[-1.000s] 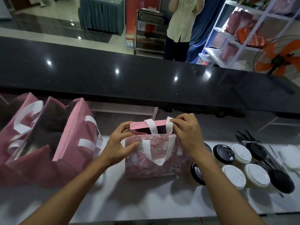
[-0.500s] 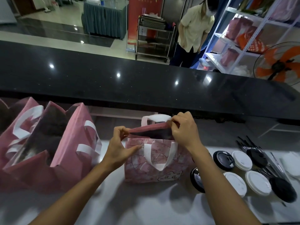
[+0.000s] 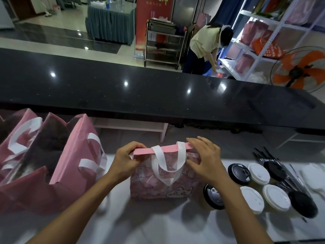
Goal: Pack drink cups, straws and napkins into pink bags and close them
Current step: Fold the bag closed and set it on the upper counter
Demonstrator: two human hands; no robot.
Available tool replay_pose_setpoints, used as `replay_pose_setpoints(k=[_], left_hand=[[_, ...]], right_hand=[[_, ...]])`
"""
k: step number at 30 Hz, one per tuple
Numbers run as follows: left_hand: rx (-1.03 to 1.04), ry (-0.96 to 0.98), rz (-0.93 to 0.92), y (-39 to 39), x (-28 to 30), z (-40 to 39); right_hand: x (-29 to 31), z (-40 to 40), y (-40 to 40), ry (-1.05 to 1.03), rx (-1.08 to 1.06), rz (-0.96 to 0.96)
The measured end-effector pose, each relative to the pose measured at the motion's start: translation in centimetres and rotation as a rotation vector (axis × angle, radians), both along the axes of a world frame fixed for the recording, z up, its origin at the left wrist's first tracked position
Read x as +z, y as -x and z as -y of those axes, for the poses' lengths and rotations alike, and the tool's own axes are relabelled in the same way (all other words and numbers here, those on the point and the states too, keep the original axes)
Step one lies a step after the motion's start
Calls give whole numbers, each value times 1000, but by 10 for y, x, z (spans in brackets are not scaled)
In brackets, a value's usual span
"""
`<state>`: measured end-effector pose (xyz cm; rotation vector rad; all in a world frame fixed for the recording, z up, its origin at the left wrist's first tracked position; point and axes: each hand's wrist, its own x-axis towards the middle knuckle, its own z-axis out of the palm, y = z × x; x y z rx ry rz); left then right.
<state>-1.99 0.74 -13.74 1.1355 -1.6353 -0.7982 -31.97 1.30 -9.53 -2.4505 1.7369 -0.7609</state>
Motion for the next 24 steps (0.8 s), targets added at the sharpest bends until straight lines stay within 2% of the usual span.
replay_pose_setpoints(k=[6, 13, 17, 20, 24], left_hand=[[-26, -29, 25, 1, 2, -4], [-16, 37, 95, -3, 2, -7], [-18, 199, 181, -2, 4, -11], [-118, 414, 386, -6, -1, -9], [-212, 529, 575, -13, -3, -6]], right_hand=[[-6, -2, 8, -1, 3, 52], [-15, -3, 11, -62, 45, 132], [-21, -3, 8, -7, 50, 138], [-29, -3, 9, 55, 48, 128], [-46, -11, 9, 176, 45, 99]])
